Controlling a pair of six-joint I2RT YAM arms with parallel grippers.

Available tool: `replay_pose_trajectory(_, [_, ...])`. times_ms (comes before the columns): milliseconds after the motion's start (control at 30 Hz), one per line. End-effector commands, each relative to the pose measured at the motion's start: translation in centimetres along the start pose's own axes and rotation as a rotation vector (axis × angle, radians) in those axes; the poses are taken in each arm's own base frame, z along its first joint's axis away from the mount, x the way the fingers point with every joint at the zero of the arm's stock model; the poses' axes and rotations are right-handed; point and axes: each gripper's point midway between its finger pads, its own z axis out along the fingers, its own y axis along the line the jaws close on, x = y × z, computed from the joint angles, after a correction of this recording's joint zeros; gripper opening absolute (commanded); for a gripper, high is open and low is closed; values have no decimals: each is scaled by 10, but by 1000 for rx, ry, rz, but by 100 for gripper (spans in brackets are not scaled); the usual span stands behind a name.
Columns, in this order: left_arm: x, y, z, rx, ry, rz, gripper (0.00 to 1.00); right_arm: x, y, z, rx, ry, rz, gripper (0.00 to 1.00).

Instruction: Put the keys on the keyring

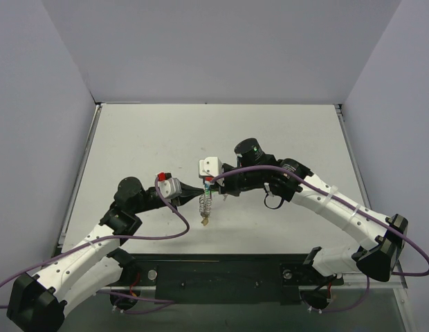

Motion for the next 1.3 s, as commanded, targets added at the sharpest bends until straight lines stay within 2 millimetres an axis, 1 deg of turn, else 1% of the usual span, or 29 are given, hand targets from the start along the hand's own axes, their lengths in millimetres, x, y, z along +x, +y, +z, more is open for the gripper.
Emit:
replay_pose_trajectory(0, [-35, 0, 3, 24, -95, 66, 0, -12, 1, 1, 4, -49, -19, 0])
replay_pose_trajectory(533, [-35, -1, 3, 30, -98, 60, 0, -14, 2, 2, 4, -56, -15, 0])
replay_pose_trajectory(1267, [-40, -1, 1, 21, -118, 56, 0, -15, 2, 4, -1, -63, -6, 0])
